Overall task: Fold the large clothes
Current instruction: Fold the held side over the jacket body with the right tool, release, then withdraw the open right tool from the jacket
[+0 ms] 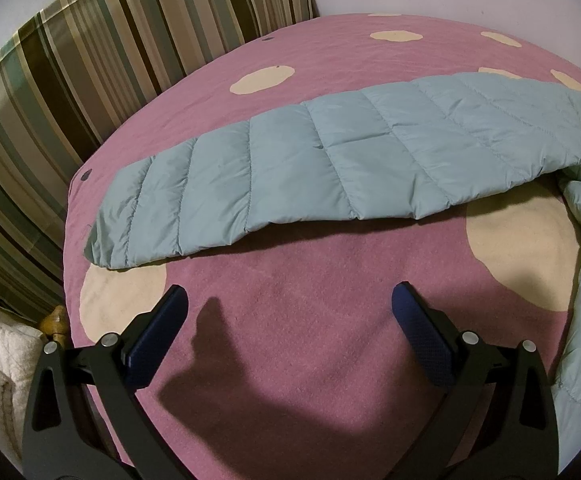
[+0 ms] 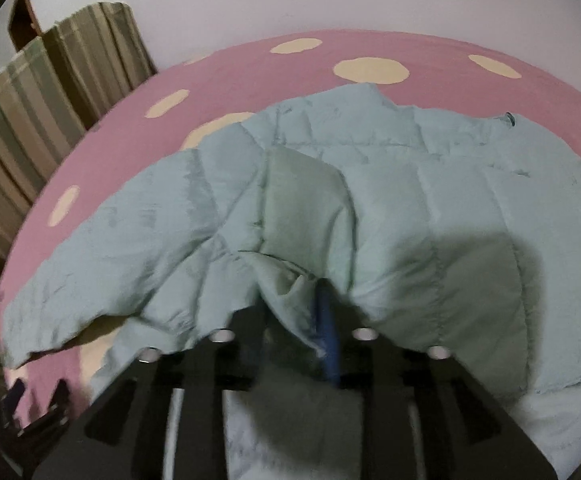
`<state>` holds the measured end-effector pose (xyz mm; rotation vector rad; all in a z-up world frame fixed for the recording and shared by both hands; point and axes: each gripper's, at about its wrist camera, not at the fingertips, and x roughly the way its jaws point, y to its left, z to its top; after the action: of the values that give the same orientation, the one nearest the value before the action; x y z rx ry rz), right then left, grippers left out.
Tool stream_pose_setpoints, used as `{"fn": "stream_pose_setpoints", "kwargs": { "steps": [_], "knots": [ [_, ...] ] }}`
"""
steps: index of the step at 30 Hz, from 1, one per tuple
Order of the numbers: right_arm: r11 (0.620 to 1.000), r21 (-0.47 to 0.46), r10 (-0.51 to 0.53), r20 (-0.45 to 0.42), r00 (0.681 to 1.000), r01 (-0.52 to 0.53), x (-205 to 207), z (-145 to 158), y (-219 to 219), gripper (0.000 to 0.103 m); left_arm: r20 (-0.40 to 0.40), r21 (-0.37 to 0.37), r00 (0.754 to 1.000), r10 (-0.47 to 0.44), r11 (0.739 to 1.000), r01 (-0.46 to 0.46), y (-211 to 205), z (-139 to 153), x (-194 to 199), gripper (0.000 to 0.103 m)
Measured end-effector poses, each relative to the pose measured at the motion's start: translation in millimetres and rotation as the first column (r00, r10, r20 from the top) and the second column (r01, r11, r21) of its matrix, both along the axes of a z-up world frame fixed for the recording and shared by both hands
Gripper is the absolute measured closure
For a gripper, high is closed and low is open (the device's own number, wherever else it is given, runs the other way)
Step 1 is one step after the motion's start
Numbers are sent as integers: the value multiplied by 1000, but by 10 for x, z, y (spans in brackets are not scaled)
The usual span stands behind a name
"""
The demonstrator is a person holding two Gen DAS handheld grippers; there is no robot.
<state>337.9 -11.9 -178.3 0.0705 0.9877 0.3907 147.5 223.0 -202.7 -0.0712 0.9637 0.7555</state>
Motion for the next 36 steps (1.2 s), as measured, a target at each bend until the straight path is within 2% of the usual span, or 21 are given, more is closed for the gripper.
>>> {"fn": "stream_pose_setpoints", "kwargs": {
  "steps": [3, 5, 6, 8, 10, 13, 16, 19, 21, 25, 27, 30, 33, 36],
  "knots": [
    [998, 55, 10, 36, 999, -12, -204, 245, -269, 65, -1, 3, 1000, 0, 1000, 0, -3, 2, -3, 2],
    [997, 77, -20, 73, 997, 14, -309, 417, -573, 66, -1, 3, 1000, 0, 1000, 0, 2, 3, -3, 2],
    [997, 73, -42, 92, 995, 35, -339, 482, -720, 67, -1, 2, 1000, 0, 1000, 0, 4, 3, -5, 2],
    [993, 45, -117, 134, 984, 112, -377, 601, -1180, 79, -2, 4, 1000, 0, 1000, 0, 2, 6, -2, 2],
    [979, 31, -204, 131, 970, 201, -355, 601, -1634, 83, -4, 7, 1000, -1, 1000, 1, 1, 8, 0, 2],
    [937, 65, -347, 80, 934, 343, -284, 469, -2326, 85, -9, 17, 1000, -1, 1000, 1, -6, 15, 3, 2],
    [913, 57, -405, -4, 914, 404, -187, 170, -2736, 85, -16, 30, 1000, -2, 1000, 3, -17, 18, 10, 2],
    [909, 45, -410, -87, 908, 415, -72, -168, -2841, 90, -23, 47, 1000, -3, 999, 4, -45, 20, 29, 2],
    [910, 50, -406, -101, 908, 412, -28, -321, -2846, 91, -28, 55, 1000, -3, 998, 4, -63, 18, 40, 2],
    [908, 75, -403, -103, 909, 411, -13, -184, -2845, 90, -34, 69, 999, -3, 998, 5, -77, 21, 52, 2],
    [901, 112, -414, -65, 908, 419, -11, -5, -2885, 90, -35, 68, 999, -3, 998, 5, -71, 18, 53, 2],
    [889, 137, -437, -33, 899, 437, 135, 103, -3002, 87, -35, 74, 999, -3, 997, 5, -86, 20, 53, 2],
    [885, 123, -449, -28, 893, 449, 332, 47, -3042, 87, -38, 77, 999, -3, 997, 6, -84, 7, 56, 2],
    [886, 70, -454, -73, 888, 459, 584, -186, -3050, 87, -40, 84, 999, -3, 996, 6, -107, 0, 65, 2]
  ]
}}
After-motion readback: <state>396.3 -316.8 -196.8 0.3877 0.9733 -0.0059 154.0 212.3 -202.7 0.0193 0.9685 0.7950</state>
